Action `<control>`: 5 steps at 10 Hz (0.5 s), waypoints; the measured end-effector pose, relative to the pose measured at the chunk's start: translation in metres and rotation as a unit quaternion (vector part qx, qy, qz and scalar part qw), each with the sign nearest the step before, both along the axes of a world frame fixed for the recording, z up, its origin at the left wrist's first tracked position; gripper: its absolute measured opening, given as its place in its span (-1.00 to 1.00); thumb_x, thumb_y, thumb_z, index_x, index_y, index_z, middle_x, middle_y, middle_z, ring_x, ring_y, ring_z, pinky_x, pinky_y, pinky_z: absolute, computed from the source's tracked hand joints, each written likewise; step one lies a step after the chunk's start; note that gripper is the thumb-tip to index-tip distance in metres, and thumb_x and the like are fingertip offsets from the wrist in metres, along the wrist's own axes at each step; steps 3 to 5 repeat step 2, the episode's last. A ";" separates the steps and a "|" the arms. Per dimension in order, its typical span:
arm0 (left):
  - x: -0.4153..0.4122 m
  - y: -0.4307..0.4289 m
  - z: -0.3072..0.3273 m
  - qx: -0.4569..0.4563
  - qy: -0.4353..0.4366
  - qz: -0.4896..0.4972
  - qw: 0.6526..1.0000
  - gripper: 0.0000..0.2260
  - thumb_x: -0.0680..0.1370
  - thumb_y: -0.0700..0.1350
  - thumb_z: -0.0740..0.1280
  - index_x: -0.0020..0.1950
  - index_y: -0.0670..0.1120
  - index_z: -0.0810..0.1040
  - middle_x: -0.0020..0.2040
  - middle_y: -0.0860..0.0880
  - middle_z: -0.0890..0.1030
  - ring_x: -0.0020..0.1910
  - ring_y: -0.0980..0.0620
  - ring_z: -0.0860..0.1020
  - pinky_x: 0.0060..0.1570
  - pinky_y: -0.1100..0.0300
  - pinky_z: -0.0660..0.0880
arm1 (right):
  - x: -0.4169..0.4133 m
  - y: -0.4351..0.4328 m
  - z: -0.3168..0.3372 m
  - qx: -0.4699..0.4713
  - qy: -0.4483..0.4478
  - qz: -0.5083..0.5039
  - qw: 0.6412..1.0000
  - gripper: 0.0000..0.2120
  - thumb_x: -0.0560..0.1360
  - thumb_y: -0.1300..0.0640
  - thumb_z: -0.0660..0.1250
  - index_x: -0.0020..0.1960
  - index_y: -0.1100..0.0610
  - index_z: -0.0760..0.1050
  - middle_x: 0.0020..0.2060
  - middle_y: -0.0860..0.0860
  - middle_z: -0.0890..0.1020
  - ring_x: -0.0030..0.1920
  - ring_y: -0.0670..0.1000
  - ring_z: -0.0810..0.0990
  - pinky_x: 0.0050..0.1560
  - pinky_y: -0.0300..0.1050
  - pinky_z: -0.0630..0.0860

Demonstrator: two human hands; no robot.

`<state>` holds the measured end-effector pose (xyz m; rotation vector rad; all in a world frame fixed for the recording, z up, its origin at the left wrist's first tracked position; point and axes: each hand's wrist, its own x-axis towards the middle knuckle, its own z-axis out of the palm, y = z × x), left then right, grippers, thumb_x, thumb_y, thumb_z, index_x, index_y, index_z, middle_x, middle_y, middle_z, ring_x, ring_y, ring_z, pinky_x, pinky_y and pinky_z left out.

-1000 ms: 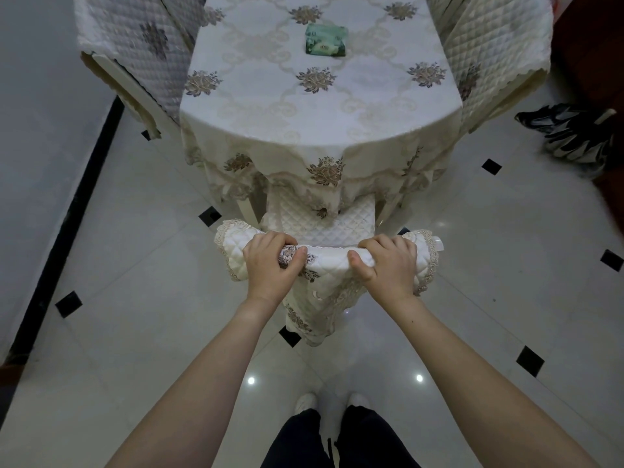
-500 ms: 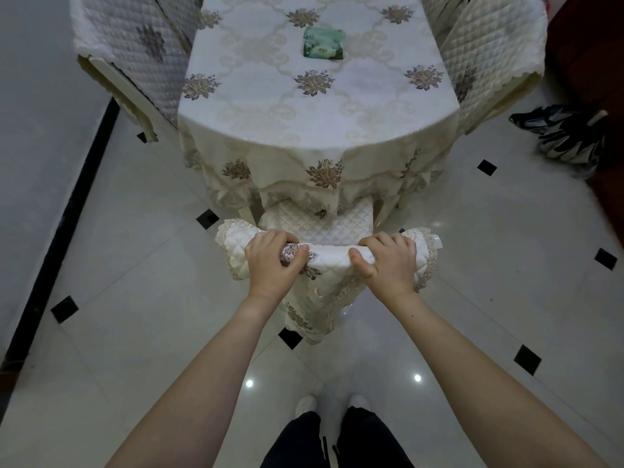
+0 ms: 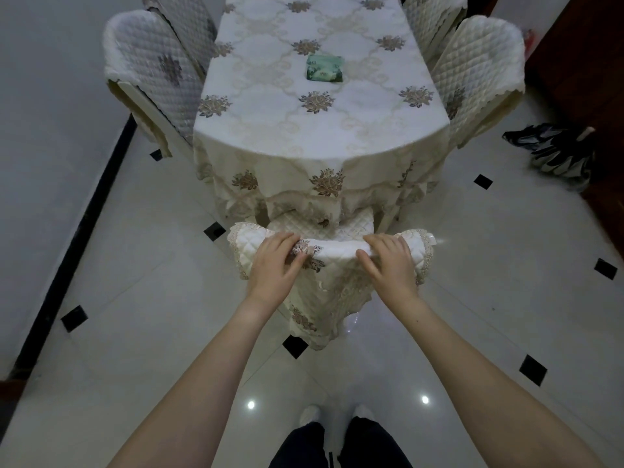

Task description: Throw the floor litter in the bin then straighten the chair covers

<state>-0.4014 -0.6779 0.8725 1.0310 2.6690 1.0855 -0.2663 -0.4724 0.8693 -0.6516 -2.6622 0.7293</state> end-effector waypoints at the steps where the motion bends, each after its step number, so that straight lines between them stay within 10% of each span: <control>1: 0.011 -0.011 0.004 -0.032 0.012 -0.011 0.999 -0.59 0.61 -0.03 0.30 0.45 -0.09 0.42 0.44 -0.05 0.42 0.49 -0.06 0.27 0.48 -0.02 0.18 | 0.007 -0.005 0.001 0.021 -0.002 0.009 1.000 -0.60 0.59 -0.08 0.21 0.29 0.16 0.50 0.24 0.04 0.56 0.31 0.10 0.44 0.44 0.15 0.23; 5: 0.020 -0.019 0.016 -0.041 0.013 -0.013 0.999 -0.62 0.62 -0.02 0.29 0.42 -0.09 0.45 0.41 -0.04 0.45 0.44 -0.04 0.33 0.43 -0.02 0.27 | 0.015 -0.013 0.010 0.036 0.017 0.003 0.999 -0.68 0.58 0.03 0.31 0.26 0.16 0.52 0.18 0.04 0.58 0.24 0.10 0.49 0.27 0.07 0.39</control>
